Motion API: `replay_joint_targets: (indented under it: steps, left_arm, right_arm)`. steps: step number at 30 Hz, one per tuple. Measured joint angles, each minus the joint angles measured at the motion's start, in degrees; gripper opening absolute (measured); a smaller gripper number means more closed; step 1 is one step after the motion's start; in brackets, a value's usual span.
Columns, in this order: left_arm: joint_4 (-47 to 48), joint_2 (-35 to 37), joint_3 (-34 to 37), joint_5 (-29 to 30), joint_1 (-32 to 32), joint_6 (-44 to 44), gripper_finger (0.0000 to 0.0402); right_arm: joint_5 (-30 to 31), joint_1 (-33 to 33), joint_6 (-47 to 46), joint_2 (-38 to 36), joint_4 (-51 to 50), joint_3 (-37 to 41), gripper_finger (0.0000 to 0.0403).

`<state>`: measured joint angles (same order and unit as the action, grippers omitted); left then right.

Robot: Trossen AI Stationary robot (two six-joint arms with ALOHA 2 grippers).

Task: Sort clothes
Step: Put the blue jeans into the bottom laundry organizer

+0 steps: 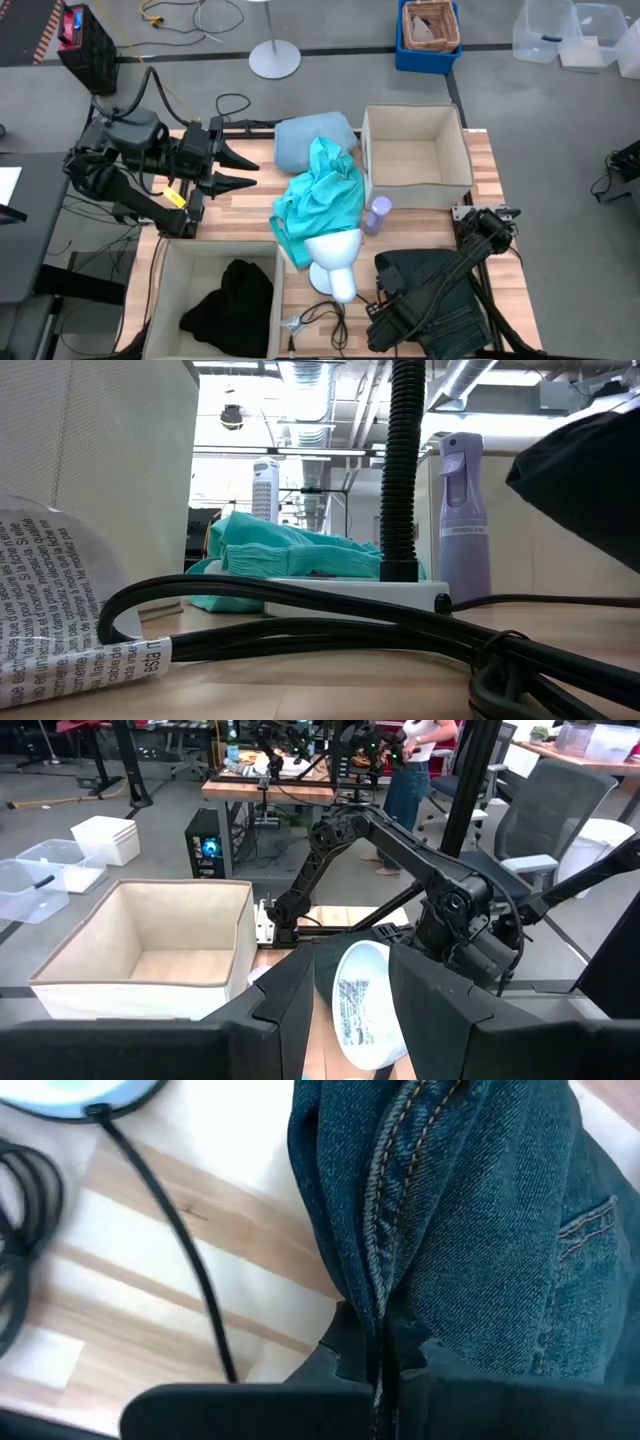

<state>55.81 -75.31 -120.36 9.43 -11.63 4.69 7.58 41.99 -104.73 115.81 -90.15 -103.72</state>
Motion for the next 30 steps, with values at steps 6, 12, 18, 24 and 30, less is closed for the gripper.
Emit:
replay_joint_targets:
  steps: [6,12,18,24,30]
  left_arm:
    - [0.0,0.0,0.0,0.0,-0.01,0.02,0.0125]
    - [0.0,0.0,0.0,0.0,0.01,0.02,0.0125]
    - [0.0,0.02,0.0,0.0,-0.01,0.02,0.0125]
    - [-0.01,0.01,0.0,0.0,0.0,0.02,0.0125]
    - [-0.02,0.0,0.0,0.0,-0.01,0.04,0.0125]
  right_arm:
    - [4.32,1.5,-1.6,0.0,0.13,-3.24,0.0]
    - [5.07,3.57,-1.79,0.0,0.04,-5.66,0.0]
    - [9.65,6.41,-1.79,-0.01,0.19,-9.45,0.0]
    - [13.3,8.08,-1.44,-0.02,-0.02,-11.5,0.0]
    - [16.21,9.24,-1.9,-0.02,0.02,-13.03,0.0]
